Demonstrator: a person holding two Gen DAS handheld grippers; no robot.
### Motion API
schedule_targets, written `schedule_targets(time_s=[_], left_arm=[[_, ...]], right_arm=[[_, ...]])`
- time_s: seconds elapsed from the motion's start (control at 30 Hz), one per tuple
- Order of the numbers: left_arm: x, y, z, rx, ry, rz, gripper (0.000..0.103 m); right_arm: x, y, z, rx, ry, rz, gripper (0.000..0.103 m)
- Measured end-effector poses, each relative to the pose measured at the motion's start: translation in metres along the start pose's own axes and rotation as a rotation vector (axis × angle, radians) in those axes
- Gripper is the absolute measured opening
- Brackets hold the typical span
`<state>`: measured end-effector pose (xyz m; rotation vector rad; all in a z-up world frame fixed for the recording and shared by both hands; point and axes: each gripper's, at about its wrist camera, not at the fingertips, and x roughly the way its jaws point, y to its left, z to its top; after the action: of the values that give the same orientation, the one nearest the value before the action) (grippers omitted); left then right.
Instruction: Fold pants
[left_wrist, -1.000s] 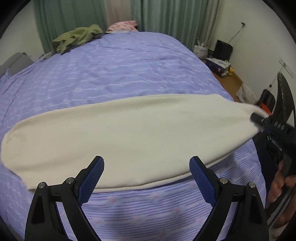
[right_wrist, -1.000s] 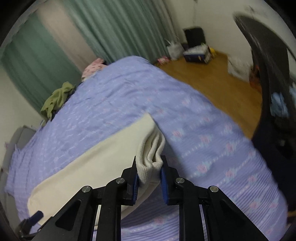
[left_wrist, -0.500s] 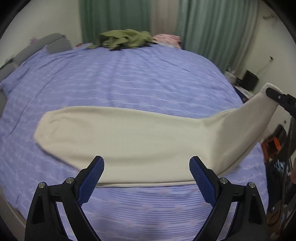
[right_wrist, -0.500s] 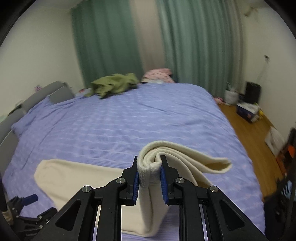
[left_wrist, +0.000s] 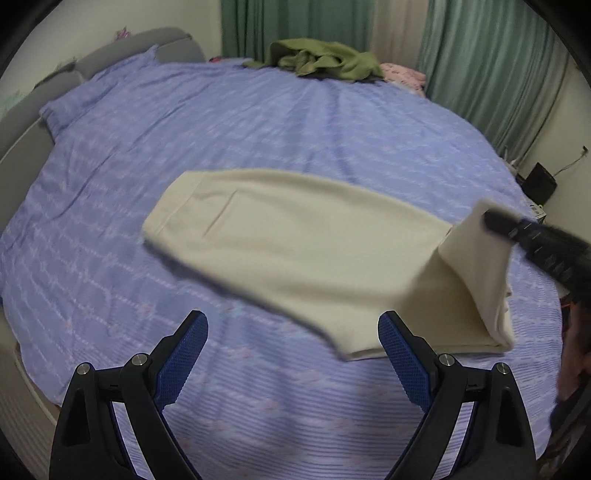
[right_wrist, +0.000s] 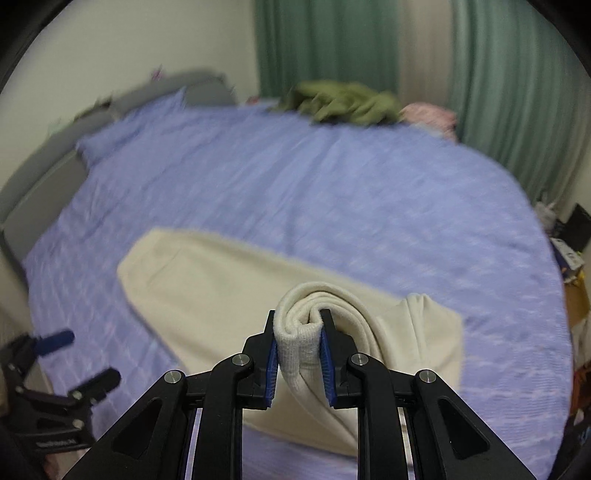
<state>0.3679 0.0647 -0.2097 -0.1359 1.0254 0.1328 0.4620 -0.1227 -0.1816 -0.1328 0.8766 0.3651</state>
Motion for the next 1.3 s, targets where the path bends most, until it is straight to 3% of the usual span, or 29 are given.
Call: schedule_targets(time_s=[0.23,0.37,0.47,0.53,0.63,0.67,0.73,0.8,0.93,1.07,1.2,1.3], left_arm=[[0.03,0.05,-0.015,-0.027,0.056,0.033,0.094],[0.038,0.059,-0.019,-0.027,0.07,0.046,0.094],[0.036,0.06,-0.019,-0.02,0.064,0.059,0.094],[0.032,0.059,-0.017,-0.015,0.053,0.058,0.094],[0.021,0.053,-0.013,0.011,0.02,0.049,0.094],[0.018,0.05,-0.012,0.023,0.009,0.04,0.095],[0.014,0.039,-0.01,0.047,-0.015,0.005,0.097],[0.015,0.029,-0.008,0.059,-0.02,-0.039,0.097],[0.037,0.006,-0.002,0.038,0.004,-0.181,0.097],[0.076,-0.013,0.004,-0.008,0.091,-0.286,0.097],[0.112,-0.025,0.007,-0.031,0.158,-0.289,0.097],[0.131,-0.031,0.005,-0.036,0.198,-0.296,0.096]], right_arm=[[0.073,0.07,-0.025,-0.071,0.146,0.033,0.021],[0.1,0.082,-0.037,-0.069,0.231,0.049,0.022],[0.108,0.083,-0.041,-0.035,0.279,0.092,0.032],[0.097,0.084,-0.038,-0.015,0.262,0.156,0.034],[0.066,0.082,-0.033,0.007,0.191,0.177,0.043],[0.05,0.075,-0.031,0.029,0.148,0.172,0.048],[0.02,0.056,-0.029,0.082,0.067,0.132,0.069],[-0.007,0.027,-0.03,0.143,-0.013,0.045,0.073],[-0.02,-0.032,-0.041,0.284,-0.042,-0.08,0.075],[-0.008,-0.091,-0.062,0.504,-0.018,-0.083,0.075],[0.01,-0.127,-0.083,0.687,-0.015,-0.038,0.075],[0.032,-0.13,-0.092,0.754,0.014,-0.013,0.075]])
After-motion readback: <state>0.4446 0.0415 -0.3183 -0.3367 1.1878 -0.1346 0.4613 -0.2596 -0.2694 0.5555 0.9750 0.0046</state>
